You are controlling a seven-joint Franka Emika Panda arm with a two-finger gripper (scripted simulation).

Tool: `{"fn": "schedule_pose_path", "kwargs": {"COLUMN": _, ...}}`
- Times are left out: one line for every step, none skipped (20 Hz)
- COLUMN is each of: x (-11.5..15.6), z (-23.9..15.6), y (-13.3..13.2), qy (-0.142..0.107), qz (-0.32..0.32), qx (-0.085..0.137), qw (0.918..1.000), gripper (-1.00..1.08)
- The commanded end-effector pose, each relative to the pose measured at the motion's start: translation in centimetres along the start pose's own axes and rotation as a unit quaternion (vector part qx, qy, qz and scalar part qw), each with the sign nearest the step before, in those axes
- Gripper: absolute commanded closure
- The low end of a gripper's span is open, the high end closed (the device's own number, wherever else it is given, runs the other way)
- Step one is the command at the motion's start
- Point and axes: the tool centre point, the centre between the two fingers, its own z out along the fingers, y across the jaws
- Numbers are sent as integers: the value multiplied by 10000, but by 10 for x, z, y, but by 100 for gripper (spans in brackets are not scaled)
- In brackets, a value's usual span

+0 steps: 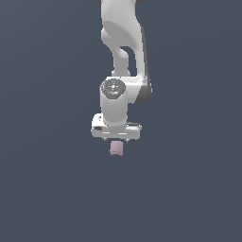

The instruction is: Pick up the object and move it to a goal position.

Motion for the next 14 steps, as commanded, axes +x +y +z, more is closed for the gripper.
{"fn": "schedule_pose_path", "kwargs": {"x": 2, "z": 11, "y": -1, "qy": -6, "qz": 22, "qx": 10, "qw": 10000, "gripper": -92}}
{"fn": "schedule_pose_path", "kwargs": {"x": 2, "z": 14, "y": -1, "qy": -9, "qz": 29, "qx": 13, "qw": 10000, "gripper": -92}}
{"fn": "schedule_pose_path", "kwargs": {"x": 3, "z": 17, "y": -1, "qy": -12, "qz": 34, "qx": 16, "qw": 10000, "gripper": -92}}
{"fn": "schedule_pose_path", "kwargs": {"x": 3, "z": 19, "y": -2, "qy": -14, "qz": 37, "qx": 17, "qw": 10000, "gripper": -92}}
{"fn": "schedule_pose_path", "kwargs": {"x": 3, "z": 20, "y": -2, "qy": -15, "qz": 40, "qx": 19, "qw": 10000, "gripper": -92}}
{"fn": "schedule_pose_path", "kwargs": {"x": 3, "z": 21, "y": -2, "qy": -15, "qz": 40, "qx": 19, "qw": 10000, "gripper": -92}}
{"fn": "schedule_pose_path", "kwargs": {"x": 3, "z": 21, "y": -2, "qy": -17, "qz": 43, "qx": 20, "qw": 10000, "gripper": -92}}
{"fn": "schedule_pose_path", "kwargs": {"x": 2, "z": 20, "y": -1, "qy": -21, "qz": 40, "qx": 18, "qw": 10000, "gripper": -92}}
{"fn": "schedule_pose_path", "kwargs": {"x": 2, "z": 21, "y": -1, "qy": -21, "qz": 40, "qx": 18, "qw": 10000, "gripper": -92}}
{"fn": "schedule_pose_path", "kwargs": {"x": 2, "z": 22, "y": -1, "qy": -21, "qz": 40, "qx": 18, "qw": 10000, "gripper": -92}}
{"fn": "schedule_pose_path", "kwargs": {"x": 2, "z": 24, "y": -1, "qy": -21, "qz": 40, "qx": 18, "qw": 10000, "gripper": -92}}
{"fn": "schedule_pose_path", "kwargs": {"x": 2, "z": 27, "y": -2, "qy": -21, "qz": 40, "qx": 18, "qw": 10000, "gripper": -92}}
{"fn": "schedule_pose_path", "kwargs": {"x": 2, "z": 30, "y": -2, "qy": -21, "qz": 40, "qx": 18, "qw": 10000, "gripper": -92}}
{"fn": "schedule_pose_path", "kwargs": {"x": 2, "z": 35, "y": -2, "qy": -21, "qz": 40, "qx": 18, "qw": 10000, "gripper": -92}}
